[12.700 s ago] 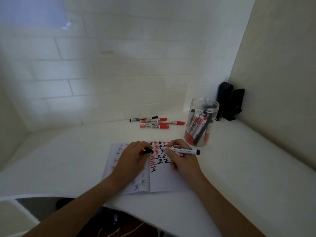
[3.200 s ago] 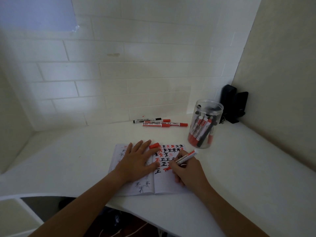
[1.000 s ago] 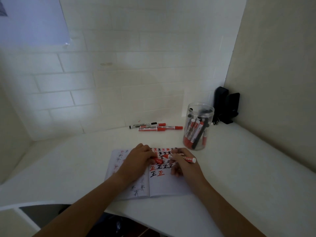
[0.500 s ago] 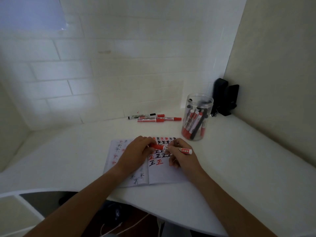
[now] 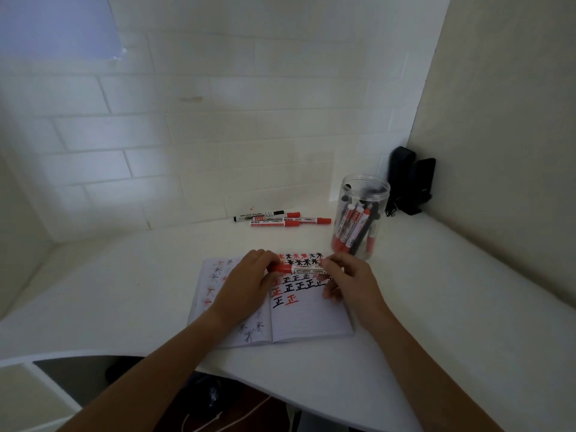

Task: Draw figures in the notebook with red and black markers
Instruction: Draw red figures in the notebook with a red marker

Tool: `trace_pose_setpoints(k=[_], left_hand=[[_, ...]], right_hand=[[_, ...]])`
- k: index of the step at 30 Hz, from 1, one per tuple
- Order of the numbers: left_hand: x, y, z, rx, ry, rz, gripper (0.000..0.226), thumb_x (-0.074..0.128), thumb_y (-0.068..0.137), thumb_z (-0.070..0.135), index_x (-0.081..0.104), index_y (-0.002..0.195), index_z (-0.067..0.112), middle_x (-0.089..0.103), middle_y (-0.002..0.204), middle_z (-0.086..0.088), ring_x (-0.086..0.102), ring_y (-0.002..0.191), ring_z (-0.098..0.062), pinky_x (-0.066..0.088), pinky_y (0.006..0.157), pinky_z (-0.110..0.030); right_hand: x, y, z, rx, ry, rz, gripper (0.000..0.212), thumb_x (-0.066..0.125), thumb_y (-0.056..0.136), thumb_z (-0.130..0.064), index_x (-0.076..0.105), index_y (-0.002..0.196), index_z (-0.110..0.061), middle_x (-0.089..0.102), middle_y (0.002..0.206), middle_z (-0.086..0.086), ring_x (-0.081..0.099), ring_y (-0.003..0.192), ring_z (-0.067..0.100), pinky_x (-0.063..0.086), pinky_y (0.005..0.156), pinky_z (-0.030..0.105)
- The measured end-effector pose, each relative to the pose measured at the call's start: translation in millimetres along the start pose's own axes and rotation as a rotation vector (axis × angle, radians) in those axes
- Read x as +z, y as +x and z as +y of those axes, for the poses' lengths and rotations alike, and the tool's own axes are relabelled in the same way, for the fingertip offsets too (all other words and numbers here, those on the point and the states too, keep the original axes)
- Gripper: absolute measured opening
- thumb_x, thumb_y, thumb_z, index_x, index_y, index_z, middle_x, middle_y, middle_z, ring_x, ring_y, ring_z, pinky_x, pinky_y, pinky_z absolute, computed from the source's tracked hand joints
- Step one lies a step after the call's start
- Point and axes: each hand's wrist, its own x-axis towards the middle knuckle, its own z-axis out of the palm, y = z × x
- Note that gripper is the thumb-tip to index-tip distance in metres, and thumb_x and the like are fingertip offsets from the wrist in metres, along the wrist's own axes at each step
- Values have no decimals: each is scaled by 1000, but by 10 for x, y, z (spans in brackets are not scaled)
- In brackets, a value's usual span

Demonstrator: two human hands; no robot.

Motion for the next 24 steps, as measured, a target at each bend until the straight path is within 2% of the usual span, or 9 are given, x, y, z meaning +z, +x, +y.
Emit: trace_pose_setpoints(k=[3,5,9,13,16,19,24], left_hand=[[35,14,-31,47,-1,-57,40,38,105,47,64,119,19,57,106,8,45,97,-6,40,83,-19],[42,15,-43,59,1,-61,49,34,104,51,65,119,17,58,106,5,44,95,-6,42,82,-23],[43,11,-41,91,6,-46,44,36,103,49,66,113,18,57,100,6,45,91,-7,45,77,-25],[27,25,-16,99,-10,-16,44,37,103,48,67,107,17,57,96,6,45,88,-8,43,74,-26],[2,21,0,103,-8,4,44,37,103,46,69,105,16,58,94,6,47,86,-11,44,72,-28],[-8,21,-3,100,-13,14,40,41,101,41,71,105,15,59,94,5,50,86,-13,45,72,-28],[17,17,-41,120,-74,-51,36,45,100,38,70,105,13,57,93,10,49,88,-10,42,77,-24]], right_hand=[[42,-26,50,-140,-287,-55,10,64,102,-24,71,95,-23,74,77,6,66,51,20,52,51,27],[96,-60,65,-174,-317,-93,5,71,97,-29,70,94,-26,73,77,1,64,51,17,53,55,24],[125,-80,102,-199,-302,-79,7,77,92,-23,70,94,-21,73,82,-8,60,50,10,50,55,21],[182,-68,121,-204,-310,-48,8,78,91,-20,70,89,-17,72,77,-18,63,53,10,49,58,16],[204,-63,108,-220,-326,-23,9,79,90,-23,71,89,-17,74,81,-10,69,66,13,51,61,15],[211,-60,103,-225,-319,-35,11,78,91,-25,70,88,-19,74,78,0,69,64,17,53,60,20],[154,-61,109,-287,-365,-111,10,77,92,-21,69,88,-19,71,75,-5,64,57,11,51,61,20]])
